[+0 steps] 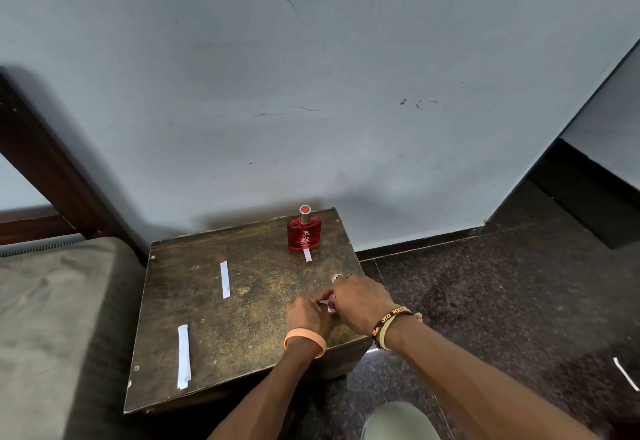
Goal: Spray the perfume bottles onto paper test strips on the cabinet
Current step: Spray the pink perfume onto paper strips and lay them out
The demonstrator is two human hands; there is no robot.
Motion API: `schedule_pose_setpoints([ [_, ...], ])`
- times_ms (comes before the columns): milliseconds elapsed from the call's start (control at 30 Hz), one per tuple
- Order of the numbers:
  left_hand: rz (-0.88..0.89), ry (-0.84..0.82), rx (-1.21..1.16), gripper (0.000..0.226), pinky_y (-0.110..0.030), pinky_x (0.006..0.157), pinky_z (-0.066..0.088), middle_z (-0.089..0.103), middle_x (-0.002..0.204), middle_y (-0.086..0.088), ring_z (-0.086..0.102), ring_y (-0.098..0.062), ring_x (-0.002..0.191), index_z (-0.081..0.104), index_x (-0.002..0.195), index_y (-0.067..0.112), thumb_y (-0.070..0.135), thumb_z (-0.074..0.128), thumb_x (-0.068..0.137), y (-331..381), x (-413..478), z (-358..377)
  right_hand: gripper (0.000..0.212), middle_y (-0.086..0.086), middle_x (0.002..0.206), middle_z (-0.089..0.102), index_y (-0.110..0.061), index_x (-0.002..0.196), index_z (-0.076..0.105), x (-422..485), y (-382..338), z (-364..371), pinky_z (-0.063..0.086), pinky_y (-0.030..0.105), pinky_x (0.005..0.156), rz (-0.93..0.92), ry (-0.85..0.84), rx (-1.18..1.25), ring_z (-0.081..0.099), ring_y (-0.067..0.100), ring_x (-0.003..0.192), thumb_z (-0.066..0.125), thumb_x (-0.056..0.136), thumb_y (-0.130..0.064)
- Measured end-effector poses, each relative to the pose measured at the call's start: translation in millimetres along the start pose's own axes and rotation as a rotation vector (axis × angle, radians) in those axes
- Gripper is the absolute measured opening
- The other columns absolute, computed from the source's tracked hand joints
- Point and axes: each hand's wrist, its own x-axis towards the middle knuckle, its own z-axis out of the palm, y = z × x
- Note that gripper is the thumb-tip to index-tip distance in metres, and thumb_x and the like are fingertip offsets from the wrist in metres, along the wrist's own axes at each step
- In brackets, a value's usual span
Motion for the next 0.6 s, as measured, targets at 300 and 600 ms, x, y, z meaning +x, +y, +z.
schedule_pose_setpoints([
  [300, -0.001, 0.04, -0.002, 0.026, -0.023, 0.07, 0.053, 0.074, 0.069, 0.003, 0.062, -0.01, 0.062, 0.078, 0.088, 0.029, 0.011, 0.069, 0.074, 4, -4, -3, 0.024, 0.012, 0.116, 0.064, -0.009, 0.12, 0.054, -2, -5, 0, 0.052, 0.039, 0.085, 0.027, 0.048, 0.042, 0.064, 0.03, 0.104, 0.047, 0.101, -0.023],
  [600, -0.001, 0.037, 0.068, 0.023, -0.027, 0.083, 0.049, 0.074, 0.075, 0.0, 0.059, -0.014, 0.065, 0.076, 0.084, 0.022, 0.008, 0.06, 0.076, 10, -6, -7, 0.026, 0.012, 0.116, 0.063, -0.009, 0.121, 0.05, -3, -8, -5, 0.05, 0.036, 0.082, -0.036, 0.08, 0.007, 0.064, 0.029, 0.103, 0.051, 0.099, -0.022],
])
